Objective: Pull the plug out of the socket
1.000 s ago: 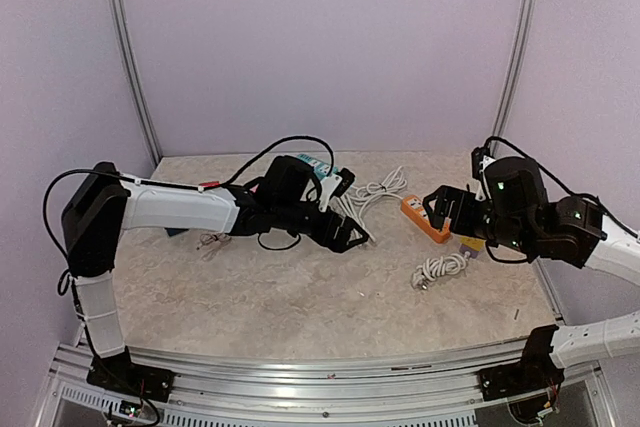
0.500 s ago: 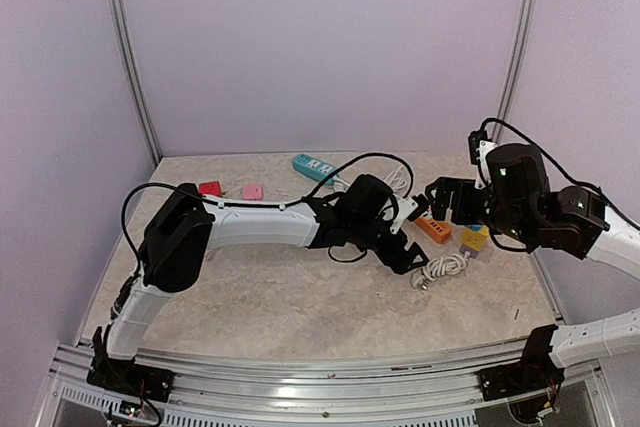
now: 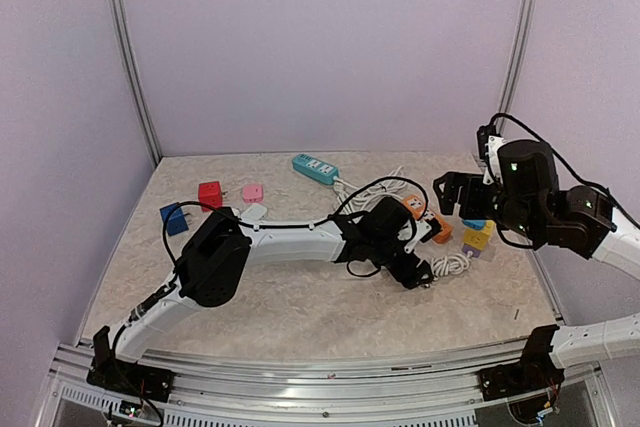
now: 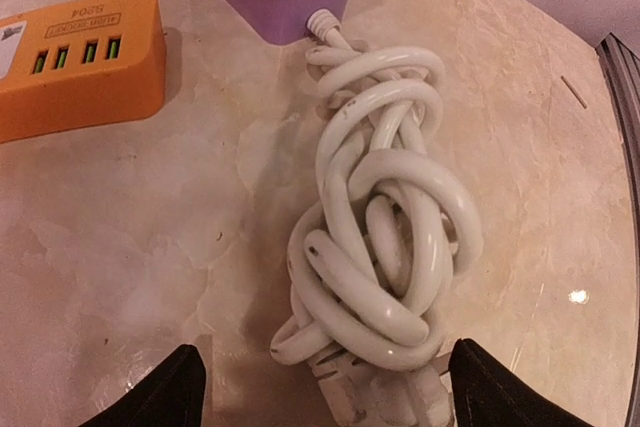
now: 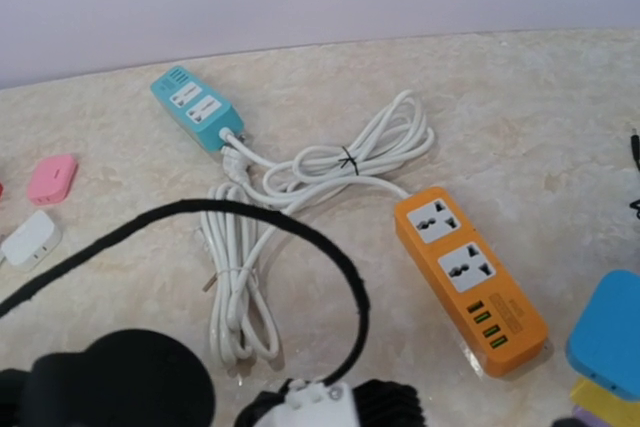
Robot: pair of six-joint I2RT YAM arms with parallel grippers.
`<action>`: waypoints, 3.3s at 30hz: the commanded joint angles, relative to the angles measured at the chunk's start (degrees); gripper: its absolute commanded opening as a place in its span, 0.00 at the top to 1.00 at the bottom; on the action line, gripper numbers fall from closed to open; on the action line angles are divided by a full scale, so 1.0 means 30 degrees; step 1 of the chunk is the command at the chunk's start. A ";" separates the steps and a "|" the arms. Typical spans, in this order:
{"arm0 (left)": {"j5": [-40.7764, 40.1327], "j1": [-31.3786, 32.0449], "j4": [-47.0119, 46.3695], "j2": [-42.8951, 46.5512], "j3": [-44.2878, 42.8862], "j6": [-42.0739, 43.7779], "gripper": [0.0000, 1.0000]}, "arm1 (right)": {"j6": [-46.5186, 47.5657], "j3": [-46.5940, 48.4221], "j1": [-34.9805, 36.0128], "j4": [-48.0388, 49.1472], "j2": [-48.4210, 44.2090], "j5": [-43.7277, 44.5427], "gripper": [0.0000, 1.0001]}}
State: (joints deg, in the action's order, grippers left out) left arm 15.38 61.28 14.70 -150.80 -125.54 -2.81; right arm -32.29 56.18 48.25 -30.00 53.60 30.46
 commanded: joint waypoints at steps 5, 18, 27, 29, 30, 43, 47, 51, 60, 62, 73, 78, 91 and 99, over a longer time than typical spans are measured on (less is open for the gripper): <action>-0.0242 0.0185 0.1078 -0.2574 -0.3439 -0.0536 0.25 | 0.0494 -0.0073 -0.0749 0.0260 -0.0263 -0.0612 0.00; -0.0103 -0.0018 0.0321 -0.1227 -0.0014 -0.0505 0.68 | 0.0762 -0.0604 -0.1686 0.0620 -0.0819 -0.1623 0.00; -0.0001 -0.1159 -0.0070 0.5414 0.9256 -0.0294 0.84 | 0.1411 -0.0883 -0.2190 0.1296 -0.0298 -0.2681 0.00; -0.0183 -0.1320 0.0515 0.6440 1.0729 -0.0064 0.85 | 0.1498 -0.0886 -0.2275 0.1486 -0.0262 -0.2790 0.00; -0.0304 -0.1418 0.0809 0.7091 1.1471 -0.0079 0.85 | 0.1568 -0.0886 -0.2331 0.1516 -0.0235 -0.2835 0.00; -0.2557 -0.3980 0.2664 1.2343 1.9737 -0.3414 0.84 | 0.1842 -0.1184 -0.2927 0.2199 0.0212 -0.3747 0.00; -0.3468 -0.4400 0.4038 1.3106 2.0714 -0.4185 0.84 | 0.1972 -0.1236 -0.3016 0.2304 0.0531 -0.3837 0.00; -0.4296 -0.4777 0.5430 1.3781 2.1515 -0.4825 0.84 | 0.2076 -0.1451 -0.3164 0.2487 0.0903 -0.4036 0.00; -0.4507 -0.5036 0.5101 1.6306 2.3530 -0.4399 0.63 | 0.2261 -0.1984 -0.3698 0.3061 0.1583 -0.4934 0.00; -0.4461 -0.4605 0.4684 1.6797 2.3365 -0.3893 0.47 | 0.2297 -0.1995 -0.3787 0.3140 0.1635 -0.5133 0.00; -0.4951 -0.3094 0.3850 1.4908 1.8577 -0.1350 0.28 | 0.2406 -0.2159 -0.4180 0.3035 0.1280 -0.5425 0.00; -0.4293 -0.3419 0.3058 1.4035 1.7779 -0.0589 0.27 | 0.2386 -0.2350 -0.4403 0.3042 0.1016 -0.5610 0.00; -0.3184 -0.2579 0.2581 1.2229 1.7120 0.0848 0.41 | 0.2319 -0.2701 -0.4773 0.3344 0.1083 -0.6041 0.00; -0.3944 -0.1261 0.3553 1.4031 1.9396 -0.0449 0.69 | 0.2300 -0.2946 -0.4861 0.3596 0.1162 -0.6311 0.00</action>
State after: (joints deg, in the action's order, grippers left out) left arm 2.85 54.24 21.12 -111.31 -71.75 -1.87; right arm -25.54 48.56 34.33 -20.58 57.41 12.40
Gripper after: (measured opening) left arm 0.421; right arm 0.995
